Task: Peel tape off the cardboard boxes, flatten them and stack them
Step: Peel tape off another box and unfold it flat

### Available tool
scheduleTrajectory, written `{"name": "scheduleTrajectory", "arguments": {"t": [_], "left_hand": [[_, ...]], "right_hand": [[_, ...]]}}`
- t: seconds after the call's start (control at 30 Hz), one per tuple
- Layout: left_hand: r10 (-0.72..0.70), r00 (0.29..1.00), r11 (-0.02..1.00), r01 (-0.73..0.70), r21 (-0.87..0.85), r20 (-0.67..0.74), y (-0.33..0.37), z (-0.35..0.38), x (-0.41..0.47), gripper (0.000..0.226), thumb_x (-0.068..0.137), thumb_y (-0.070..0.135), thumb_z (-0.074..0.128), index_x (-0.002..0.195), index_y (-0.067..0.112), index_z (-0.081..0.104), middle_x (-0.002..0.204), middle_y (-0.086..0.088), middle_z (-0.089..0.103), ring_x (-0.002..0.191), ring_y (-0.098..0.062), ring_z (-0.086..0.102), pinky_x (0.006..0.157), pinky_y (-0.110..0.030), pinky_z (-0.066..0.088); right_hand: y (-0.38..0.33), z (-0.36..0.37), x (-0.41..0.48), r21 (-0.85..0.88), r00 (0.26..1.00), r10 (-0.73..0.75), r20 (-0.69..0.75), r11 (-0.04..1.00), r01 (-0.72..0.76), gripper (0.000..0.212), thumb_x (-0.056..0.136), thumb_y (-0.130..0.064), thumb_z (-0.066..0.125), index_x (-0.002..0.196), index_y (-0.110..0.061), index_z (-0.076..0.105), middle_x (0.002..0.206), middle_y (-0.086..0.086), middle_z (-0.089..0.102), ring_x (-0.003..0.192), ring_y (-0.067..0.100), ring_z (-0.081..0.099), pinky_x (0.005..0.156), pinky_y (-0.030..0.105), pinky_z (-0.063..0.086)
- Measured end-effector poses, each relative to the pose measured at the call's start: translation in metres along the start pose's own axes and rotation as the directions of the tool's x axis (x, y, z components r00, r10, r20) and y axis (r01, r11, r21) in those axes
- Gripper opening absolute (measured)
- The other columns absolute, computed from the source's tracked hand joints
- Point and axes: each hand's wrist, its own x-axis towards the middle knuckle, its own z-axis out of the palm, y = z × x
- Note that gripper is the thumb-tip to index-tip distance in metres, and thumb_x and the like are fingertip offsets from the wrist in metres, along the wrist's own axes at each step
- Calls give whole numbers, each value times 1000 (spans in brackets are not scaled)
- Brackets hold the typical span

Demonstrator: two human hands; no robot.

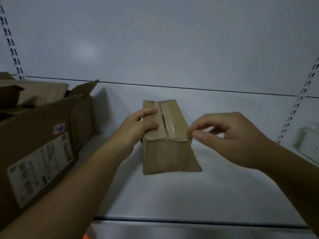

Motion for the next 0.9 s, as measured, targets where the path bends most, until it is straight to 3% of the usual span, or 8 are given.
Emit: {"name": "scheduleTrajectory", "arguments": {"t": [0.07,0.13,0.23,0.37,0.43,0.5,0.67,0.9], "left_hand": [[-81,996,994,78,79,35,-1,1,10,24,84,11,59,101,27,66,102,-1,65,85,-16,59,74,-29,43],[-123,992,982,116,149,41,-3,-1,20,19,84,19,57,94,31,68,103,1,66,91,-17,57,76,-32,41],[-104,992,983,92,162,66,-13,-4,24,18,84,30,55,97,35,67,106,5,66,98,-17,58,83,-33,43],[91,990,983,-106,-146,-108,-32,9,18,24,90,37,53,105,24,67,107,1,70,103,-16,64,90,-33,47],[252,953,960,-268,-77,-169,-33,6,11,28,85,47,54,100,27,67,106,6,70,101,-11,64,81,-27,50],[349,937,937,-348,32,-7,-33,-2,6,41,73,60,64,106,36,62,116,13,64,112,-7,59,84,-24,50],[225,948,950,-264,166,225,-45,-1,5,95,49,24,83,132,41,39,128,16,54,118,-10,56,87,-30,53],[196,933,952,-255,169,302,-43,-8,3,85,56,8,67,131,40,40,125,8,54,113,-14,57,87,-36,52]], "right_hand": [[22,12,20,-170,994,-99,35,980,104,46,76,-62,50,119,-47,51,131,-32,44,125,-7,39,105,21,35],[47,31,35,-212,980,-80,180,970,119,65,76,-60,60,135,-43,39,136,-32,27,131,-11,21,104,8,14],[74,59,43,-28,992,-119,30,992,120,61,73,-44,73,127,-29,52,129,-23,44,121,-8,37,98,4,25],[88,80,46,113,969,-151,-196,978,175,50,67,-41,70,113,-23,62,121,-10,58,118,-2,47,101,13,34],[92,81,46,102,952,-162,-260,976,194,43,71,-41,67,111,-25,61,118,-12,58,116,3,50,100,20,38],[95,81,47,101,924,-181,-337,969,226,32,81,-41,58,109,-25,59,114,-16,58,112,6,54,97,24,41],[96,80,47,108,881,-214,-421,953,283,44,97,-49,33,101,-17,63,102,-14,61,103,6,58,90,26,45],[94,80,43,110,900,-208,-383,957,268,42,96,-50,31,100,-20,60,101,-15,59,106,-1,54,91,21,42]]}}
